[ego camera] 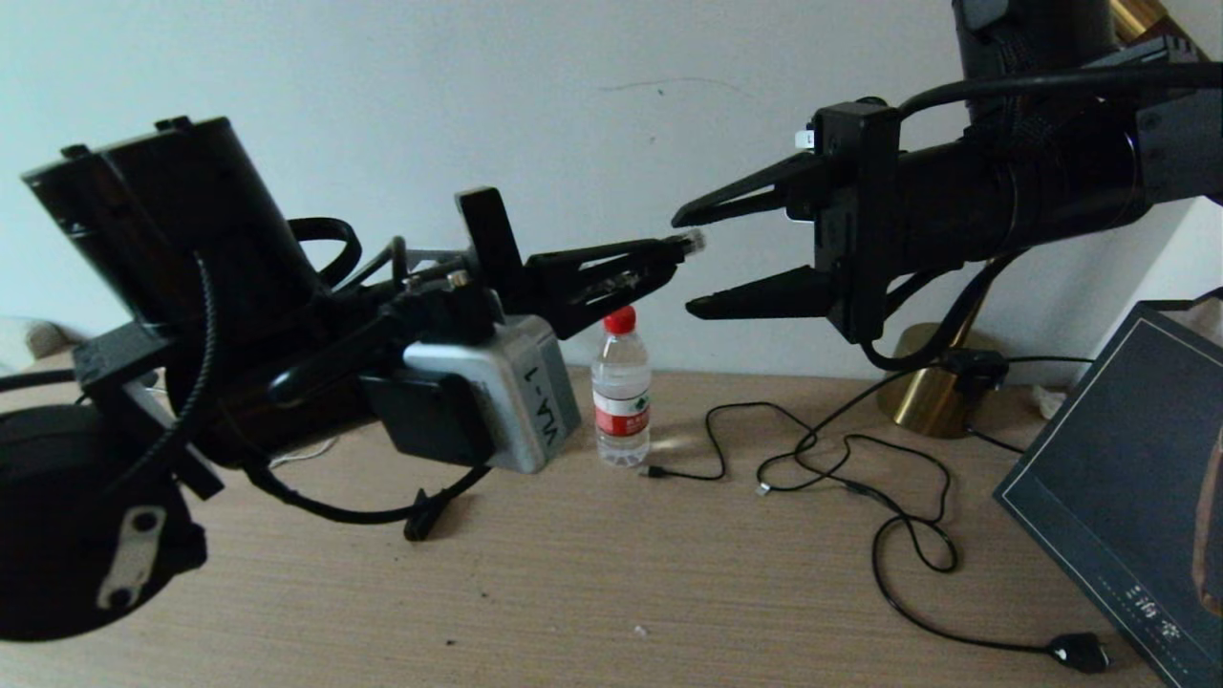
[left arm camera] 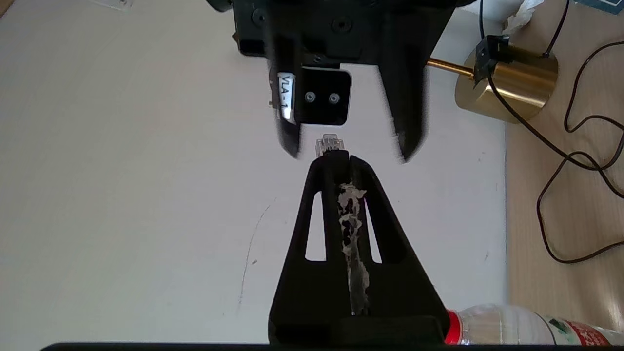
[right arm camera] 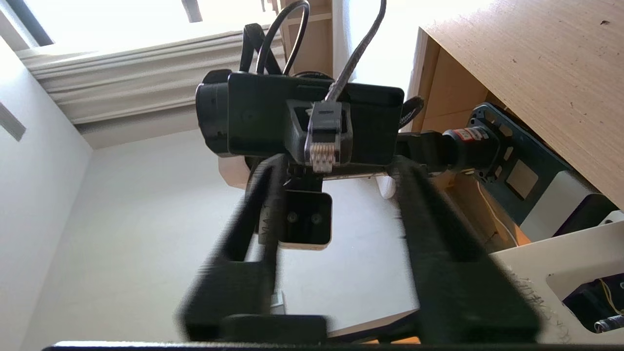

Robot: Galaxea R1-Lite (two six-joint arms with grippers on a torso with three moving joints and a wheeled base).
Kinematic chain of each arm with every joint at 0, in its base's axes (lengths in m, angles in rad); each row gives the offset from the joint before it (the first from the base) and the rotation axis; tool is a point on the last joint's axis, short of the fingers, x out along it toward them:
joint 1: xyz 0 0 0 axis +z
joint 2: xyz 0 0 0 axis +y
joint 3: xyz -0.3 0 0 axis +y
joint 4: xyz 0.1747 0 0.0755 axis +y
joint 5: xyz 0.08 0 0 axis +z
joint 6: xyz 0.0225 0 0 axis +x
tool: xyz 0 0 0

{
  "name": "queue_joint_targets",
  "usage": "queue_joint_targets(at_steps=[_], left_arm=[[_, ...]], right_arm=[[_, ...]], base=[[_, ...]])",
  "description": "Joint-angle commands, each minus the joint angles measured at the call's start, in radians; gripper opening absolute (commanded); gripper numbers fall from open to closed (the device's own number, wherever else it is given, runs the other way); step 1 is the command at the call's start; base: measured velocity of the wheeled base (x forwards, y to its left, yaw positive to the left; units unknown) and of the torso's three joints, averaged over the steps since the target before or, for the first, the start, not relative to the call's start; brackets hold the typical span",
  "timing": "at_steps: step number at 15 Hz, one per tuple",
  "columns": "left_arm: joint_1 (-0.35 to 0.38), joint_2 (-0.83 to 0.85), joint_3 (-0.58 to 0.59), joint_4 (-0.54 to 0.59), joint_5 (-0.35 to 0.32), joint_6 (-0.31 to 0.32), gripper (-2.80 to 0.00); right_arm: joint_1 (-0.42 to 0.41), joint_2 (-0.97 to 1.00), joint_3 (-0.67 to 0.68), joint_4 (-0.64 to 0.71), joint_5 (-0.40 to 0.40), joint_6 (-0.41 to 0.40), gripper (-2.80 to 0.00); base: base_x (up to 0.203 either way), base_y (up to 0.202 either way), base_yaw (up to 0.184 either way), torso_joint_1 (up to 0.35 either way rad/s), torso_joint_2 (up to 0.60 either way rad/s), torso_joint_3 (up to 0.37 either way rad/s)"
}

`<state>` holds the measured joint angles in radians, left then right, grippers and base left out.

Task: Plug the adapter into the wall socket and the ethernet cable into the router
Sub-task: Hand it to the other hand

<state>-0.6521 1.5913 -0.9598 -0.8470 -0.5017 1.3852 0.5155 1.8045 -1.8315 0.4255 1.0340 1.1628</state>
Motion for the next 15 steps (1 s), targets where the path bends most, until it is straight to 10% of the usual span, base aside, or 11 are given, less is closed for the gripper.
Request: queue_joint_targets(at_steps=[1, 13, 14, 15], left_arm=[[-0.001, 0.004, 0.0, -0.006, 0.0, 0.002, -2.8], [-0.001, 0.004, -0.004, -0.006, 0.005, 0.002, -2.8], [-0.001, 0.006, -0.004, -0.006, 0.006, 0.002, 0.0], [-0.003, 0.004, -0.004, -0.006, 0.006, 0.002, 0.0]], right_arm=[[0.001, -0.001, 0.0, 0.002, 0.006, 0.006, -2.8], [0.001, -0.002, 0.001, 0.004, 0.006, 0.006, -2.8], [0.001, -0.002, 0.001, 0.004, 0.006, 0.006, -2.8], [0.001, -0.002, 0.003, 0.004, 0.005, 0.006, -2.8]], base=[[0.0, 0.0, 0.0, 0.0, 0.0, 0.0], [0.0, 0.0, 0.0, 0.0, 0.0, 0.0], [0.0, 0.0, 0.0, 0.0, 0.0, 0.0], [0.0, 0.0, 0.0, 0.0, 0.0, 0.0]])
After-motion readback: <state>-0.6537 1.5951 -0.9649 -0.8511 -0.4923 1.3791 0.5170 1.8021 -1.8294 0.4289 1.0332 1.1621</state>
